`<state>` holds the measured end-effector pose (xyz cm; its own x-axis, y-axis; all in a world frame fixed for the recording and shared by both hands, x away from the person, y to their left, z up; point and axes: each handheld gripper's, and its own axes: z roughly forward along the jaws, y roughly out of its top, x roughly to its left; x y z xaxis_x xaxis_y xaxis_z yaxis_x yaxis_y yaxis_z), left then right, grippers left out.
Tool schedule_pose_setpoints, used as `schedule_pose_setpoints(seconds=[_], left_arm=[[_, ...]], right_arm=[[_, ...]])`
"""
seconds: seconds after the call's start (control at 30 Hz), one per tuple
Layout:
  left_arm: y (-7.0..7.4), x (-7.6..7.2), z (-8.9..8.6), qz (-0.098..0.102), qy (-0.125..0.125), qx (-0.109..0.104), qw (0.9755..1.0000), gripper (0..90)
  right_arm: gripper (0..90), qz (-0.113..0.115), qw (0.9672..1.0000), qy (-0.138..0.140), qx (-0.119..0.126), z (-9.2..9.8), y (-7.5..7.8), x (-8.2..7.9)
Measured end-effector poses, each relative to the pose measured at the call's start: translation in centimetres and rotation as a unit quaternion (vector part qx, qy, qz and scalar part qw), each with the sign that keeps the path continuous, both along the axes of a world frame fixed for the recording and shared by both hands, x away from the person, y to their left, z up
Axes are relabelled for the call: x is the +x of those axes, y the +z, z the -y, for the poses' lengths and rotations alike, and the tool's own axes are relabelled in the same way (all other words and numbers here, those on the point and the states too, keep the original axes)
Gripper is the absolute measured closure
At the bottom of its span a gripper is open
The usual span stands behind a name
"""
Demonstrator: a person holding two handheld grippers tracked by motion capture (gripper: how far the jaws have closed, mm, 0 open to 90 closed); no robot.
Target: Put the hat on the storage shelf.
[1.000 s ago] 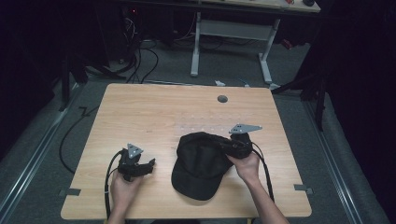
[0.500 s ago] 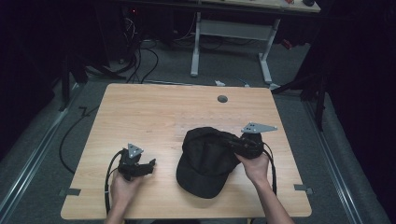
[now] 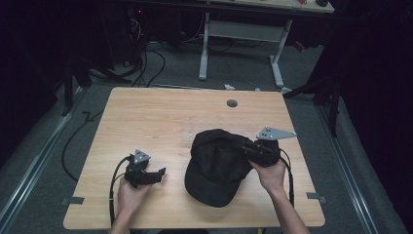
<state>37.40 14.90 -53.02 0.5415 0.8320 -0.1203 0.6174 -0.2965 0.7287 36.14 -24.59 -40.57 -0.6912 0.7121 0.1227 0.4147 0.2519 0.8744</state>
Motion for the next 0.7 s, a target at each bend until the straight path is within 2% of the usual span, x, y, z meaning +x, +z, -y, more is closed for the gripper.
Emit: schedule_pose_setpoints(seconds=[0.07,0.1,0.13,0.17,0.2,0.3,0.4,0.43,0.53,0.63,0.67,0.7], left_arm=[[0.4,-0.2,0.2,0.000,-0.015,-0.017,0.9998,20.8],[0.7,-0.3,0.3,0.000,-0.023,-0.034,0.9992,20.4],[1.1,-0.4,0.3,0.000,-0.034,-0.057,0.9978,19.7],[1.4,-0.5,0.3,0.001,-0.039,-0.071,0.9967,18.5],[1.9,-0.6,0.2,0.001,-0.051,-0.089,0.9947,17.9],[2.9,-0.9,0.4,0.000,-0.082,-0.121,0.9893,16.0],[3.9,-1.2,1.2,-0.005,-0.116,-0.128,0.9850,15.2],[3.9,-1.2,1.2,-0.005,-0.116,-0.128,0.9850,15.3],[4.3,-1.3,2.5,-0.018,-0.153,-0.123,0.9804,15.3],[4.4,-1.4,3.1,-0.024,-0.165,-0.120,0.9787,15.3],[4.5,-1.3,3.5,-0.031,-0.177,-0.121,0.9763,15.3],[4.5,-1.3,3.7,-0.033,-0.180,-0.121,0.9757,15.3]], right_arm=[[84.3,0.004,1.0000,0.003,0.000,-0.1,0.3,-0.1],[84.3,0.005,1.0000,0.004,-0.001,-0.2,0.4,-0.2],[84.3,0.007,1.0000,0.006,-0.002,-0.2,0.5,-0.2],[84.3,0.008,0.9999,0.007,-0.003,-0.3,0.6,-0.2],[84.3,0.009,0.9999,0.008,-0.003,-0.4,0.6,-0.3],[84.2,0.010,0.9999,0.011,-0.003,-0.6,0.7,-0.3],[84.2,0.010,0.9998,0.015,-0.006,-0.7,0.6,-0.2],[84.2,0.010,0.9998,0.015,-0.006,-0.7,0.6,-0.2],[84.2,0.011,0.9997,0.019,-0.006,-1.0,0.5,-0.2],[84.2,0.014,0.9996,0.024,-0.006,-1.2,0.6,-0.2],[84.2,0.016,0.9995,0.026,-0.006,-1.2,0.6,-0.2],[84.2,0.018,0.9995,0.027,-0.006,-1.3,0.6,-0.2]])
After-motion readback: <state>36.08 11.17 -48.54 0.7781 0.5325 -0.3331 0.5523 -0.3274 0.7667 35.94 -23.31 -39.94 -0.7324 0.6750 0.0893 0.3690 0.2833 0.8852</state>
